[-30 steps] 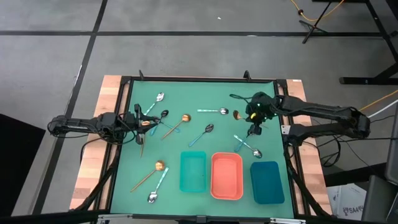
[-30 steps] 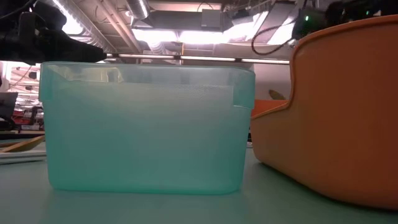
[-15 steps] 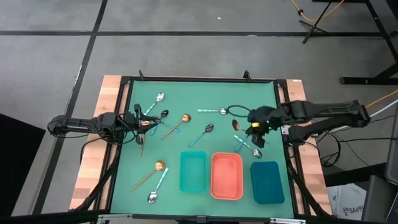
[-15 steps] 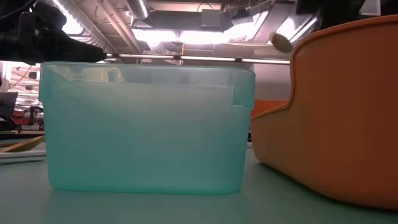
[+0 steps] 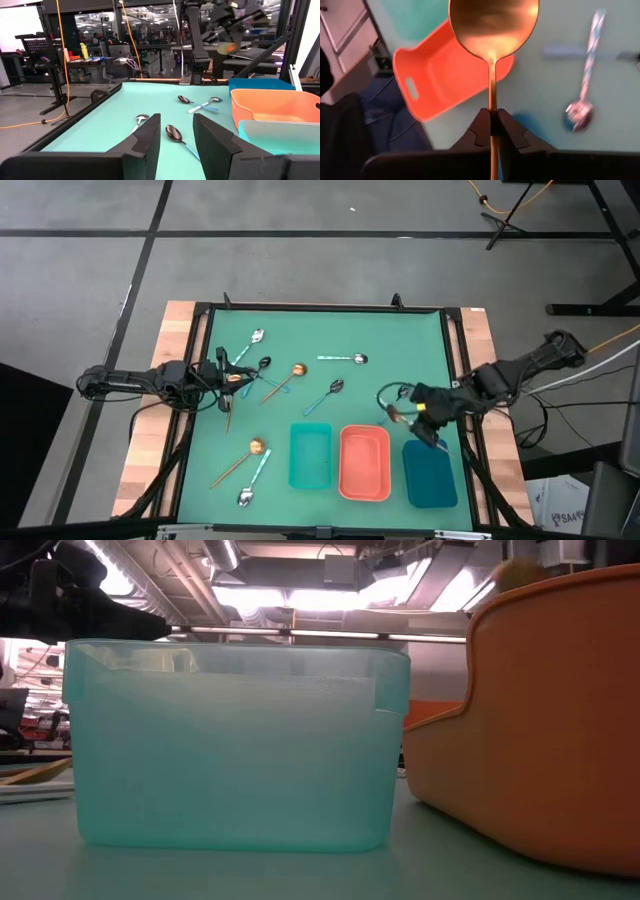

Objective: Sort silverware by color (type)
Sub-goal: Put the golden spoon into the blue bin

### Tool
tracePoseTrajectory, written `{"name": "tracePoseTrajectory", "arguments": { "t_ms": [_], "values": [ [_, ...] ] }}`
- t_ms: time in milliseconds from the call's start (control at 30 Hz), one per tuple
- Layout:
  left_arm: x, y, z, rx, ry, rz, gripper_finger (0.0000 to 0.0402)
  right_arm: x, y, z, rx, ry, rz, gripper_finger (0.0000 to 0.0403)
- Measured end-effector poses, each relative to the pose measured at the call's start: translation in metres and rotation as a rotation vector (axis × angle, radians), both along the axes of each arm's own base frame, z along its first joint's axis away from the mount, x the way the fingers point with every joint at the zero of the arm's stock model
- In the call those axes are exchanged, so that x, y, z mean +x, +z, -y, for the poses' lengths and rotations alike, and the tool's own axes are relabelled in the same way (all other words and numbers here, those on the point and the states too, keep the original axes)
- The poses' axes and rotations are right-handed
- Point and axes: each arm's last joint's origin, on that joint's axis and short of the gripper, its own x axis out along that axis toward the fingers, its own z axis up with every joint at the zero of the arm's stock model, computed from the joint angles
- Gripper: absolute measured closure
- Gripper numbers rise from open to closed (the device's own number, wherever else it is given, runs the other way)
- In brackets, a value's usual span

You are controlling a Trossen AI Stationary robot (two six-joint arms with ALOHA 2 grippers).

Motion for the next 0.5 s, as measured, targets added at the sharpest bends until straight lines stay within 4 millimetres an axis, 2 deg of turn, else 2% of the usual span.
{"name": "tracePoseTrajectory", "arguments": {
  "t_ms": [267, 500],
  "values": [
    [0.000, 0.000, 0.000, 0.000, 0.000, 0.000, 0.0292, -0.021, 0.000, -0.031, 0.134, -0.058, -0.108, 0.0402],
    [0.000, 0.000, 0.000, 0.000, 0.000, 0.000, 0.0292, -0.040, -0.001, -0.052, 0.281, -0.155, -0.280, 0.0402]
  ]
}}
